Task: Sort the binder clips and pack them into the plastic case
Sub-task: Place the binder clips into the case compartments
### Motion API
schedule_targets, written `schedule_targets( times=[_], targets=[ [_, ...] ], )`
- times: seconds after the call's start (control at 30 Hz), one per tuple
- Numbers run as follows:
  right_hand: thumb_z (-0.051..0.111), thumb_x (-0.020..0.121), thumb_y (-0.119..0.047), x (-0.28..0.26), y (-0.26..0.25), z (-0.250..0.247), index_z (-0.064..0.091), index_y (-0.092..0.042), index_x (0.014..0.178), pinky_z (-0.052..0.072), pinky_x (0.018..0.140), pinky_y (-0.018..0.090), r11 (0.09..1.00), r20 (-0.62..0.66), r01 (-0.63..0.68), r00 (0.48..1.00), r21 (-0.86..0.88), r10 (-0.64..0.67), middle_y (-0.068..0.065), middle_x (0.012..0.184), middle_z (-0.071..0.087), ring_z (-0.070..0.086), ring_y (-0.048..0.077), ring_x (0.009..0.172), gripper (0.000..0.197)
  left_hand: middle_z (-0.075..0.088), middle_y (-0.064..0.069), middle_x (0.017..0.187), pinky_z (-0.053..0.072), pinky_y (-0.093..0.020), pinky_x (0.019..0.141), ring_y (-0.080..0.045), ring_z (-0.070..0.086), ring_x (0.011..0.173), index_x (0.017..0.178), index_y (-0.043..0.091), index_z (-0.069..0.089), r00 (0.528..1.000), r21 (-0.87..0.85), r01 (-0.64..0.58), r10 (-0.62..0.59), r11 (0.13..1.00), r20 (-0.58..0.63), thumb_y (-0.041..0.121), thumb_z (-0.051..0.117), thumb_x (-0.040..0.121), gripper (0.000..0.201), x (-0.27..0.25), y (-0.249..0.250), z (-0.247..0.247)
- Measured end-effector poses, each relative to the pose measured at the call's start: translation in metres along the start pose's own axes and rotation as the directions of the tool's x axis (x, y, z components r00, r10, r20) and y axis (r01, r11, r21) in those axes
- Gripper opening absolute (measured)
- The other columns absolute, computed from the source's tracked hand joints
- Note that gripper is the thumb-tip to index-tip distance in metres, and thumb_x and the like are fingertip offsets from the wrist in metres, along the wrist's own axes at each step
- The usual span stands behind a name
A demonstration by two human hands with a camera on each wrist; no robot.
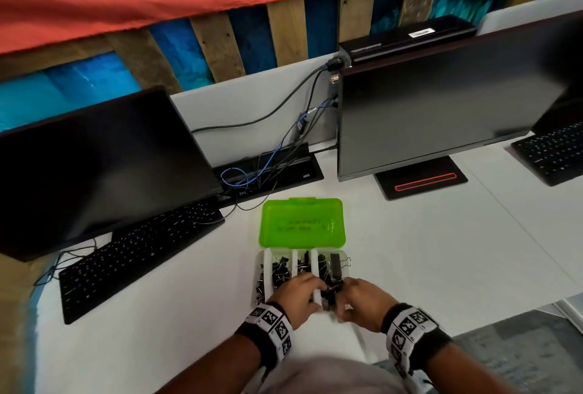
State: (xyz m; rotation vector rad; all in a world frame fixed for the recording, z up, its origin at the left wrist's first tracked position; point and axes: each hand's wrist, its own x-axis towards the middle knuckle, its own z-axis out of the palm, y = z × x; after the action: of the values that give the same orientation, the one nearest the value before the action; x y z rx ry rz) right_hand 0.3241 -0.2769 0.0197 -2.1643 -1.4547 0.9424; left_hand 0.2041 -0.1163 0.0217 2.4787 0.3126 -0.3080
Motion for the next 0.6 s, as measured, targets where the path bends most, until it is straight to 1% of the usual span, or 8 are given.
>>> schedule_targets(
  times=[0.1, 0.17, 0.23, 0.3, 0.33, 0.4, 0.47, 0.6],
  targets=[
    [0.069, 0.075, -0.032, 0.0, 0.012, 0.0, 0.069, -0.033, 0.086, 0.047, 0.083, 0.025, 0.998, 0.007, -0.051, 0.999, -0.046, 0.051, 0.0, 0.1, 0.059, 0.059, 0.017, 0.091, 0.012, 0.059, 0.002, 0.113, 0.046, -0.03, 0.093, -0.014, 0.057, 0.1, 0.11, 0.018, 0.061, 1.0, -0.041, 0.014, -0.015, 0.999, -0.002, 0.021, 0.066, 0.084, 0.027, 0.006, 0.0, -0.01],
    [0.072, 0.072, -0.042, 0.0, 0.011, -0.011, 0.069, -0.034, 0.092, 0.045, 0.084, 0.025, 0.997, 0.062, -0.047, 0.997, -0.066, 0.051, -0.007, 0.095, 0.056, 0.055, 0.013, 0.092, 0.022, 0.059, 0.001, 0.109, 0.047, -0.032, 0.091, -0.013, 0.055, 0.096, 0.106, 0.018, 0.062, 0.998, -0.049, -0.003, 0.0, 0.999, -0.059, 0.026, 0.061, 0.088, 0.02, 0.009, -0.003, -0.021],
    [0.073, 0.073, -0.044, 0.003, 0.008, -0.025, 0.071, -0.03, 0.092, 0.043, 0.078, 0.016, 0.997, 0.07, -0.048, 0.997, 0.056, 0.044, -0.019, 0.084, 0.055, 0.054, 0.0, 0.084, 0.023, 0.057, 0.002, 0.108, 0.045, -0.028, 0.091, -0.01, 0.051, 0.095, 0.105, 0.019, 0.061, 0.988, -0.048, 0.001, -0.008, 0.999, -0.154, 0.029, 0.056, 0.091, 0.019, 0.013, -0.013, -0.033],
    [0.07, 0.079, -0.039, 0.012, 0.012, -0.039, 0.073, -0.026, 0.087, 0.041, 0.071, 0.009, 0.976, -0.04, -0.056, 0.997, 0.209, 0.066, -0.022, 0.079, 0.063, 0.057, -0.007, 0.075, 0.015, 0.055, 0.005, 0.108, 0.043, -0.026, 0.092, -0.009, 0.05, 0.096, 0.105, 0.02, 0.061, 0.966, -0.073, 0.046, -0.063, 0.996, -0.251, 0.028, 0.054, 0.092, 0.017, 0.019, -0.027, -0.044],
    [0.068, 0.082, -0.036, 0.019, 0.017, -0.046, 0.073, -0.024, 0.085, 0.042, 0.07, 0.011, 0.965, -0.119, -0.06, 0.989, 0.253, 0.093, -0.019, 0.08, 0.068, 0.058, -0.006, 0.073, 0.013, 0.055, 0.005, 0.108, 0.043, -0.026, 0.092, -0.01, 0.052, 0.098, 0.105, 0.02, 0.061, 0.95, -0.096, 0.08, -0.105, 0.992, -0.293, 0.026, 0.055, 0.091, 0.017, 0.023, -0.035, -0.05],
    [0.065, 0.086, -0.027, 0.035, 0.028, -0.056, 0.072, -0.022, 0.086, 0.042, 0.07, 0.014, 0.954, -0.241, -0.099, 0.955, 0.283, 0.171, -0.011, 0.083, 0.071, 0.06, 0.001, 0.074, 0.009, 0.056, 0.003, 0.108, 0.045, -0.029, 0.094, -0.013, 0.055, 0.1, 0.106, 0.018, 0.062, 0.904, -0.154, 0.133, -0.183, 0.979, -0.386, 0.02, 0.057, 0.09, 0.017, 0.03, -0.053, -0.058],
    [0.063, 0.088, -0.021, 0.054, 0.04, -0.063, 0.07, -0.018, 0.093, 0.043, 0.073, 0.016, 0.934, -0.288, -0.177, 0.919, 0.309, 0.269, -0.008, 0.084, 0.067, 0.061, 0.01, 0.079, 0.009, 0.055, 0.0, 0.11, 0.044, -0.031, 0.096, -0.017, 0.055, 0.105, 0.11, 0.017, 0.06, 0.85, -0.221, 0.227, -0.303, 0.949, -0.431, 0.018, 0.059, 0.088, 0.021, 0.035, -0.07, -0.064],
    [0.059, 0.09, -0.034, 0.092, 0.057, -0.069, 0.057, -0.012, 0.117, 0.044, 0.09, 0.029, 0.858, -0.217, -0.364, 0.862, 0.363, 0.458, 0.005, 0.103, 0.068, 0.061, 0.024, 0.104, 0.034, 0.051, -0.009, 0.127, 0.042, -0.032, 0.099, -0.024, 0.054, 0.113, 0.128, 0.013, 0.047, 0.751, -0.367, 0.487, -0.594, 0.793, -0.289, 0.021, 0.059, 0.088, 0.043, 0.045, -0.097, -0.064]
  ],
)
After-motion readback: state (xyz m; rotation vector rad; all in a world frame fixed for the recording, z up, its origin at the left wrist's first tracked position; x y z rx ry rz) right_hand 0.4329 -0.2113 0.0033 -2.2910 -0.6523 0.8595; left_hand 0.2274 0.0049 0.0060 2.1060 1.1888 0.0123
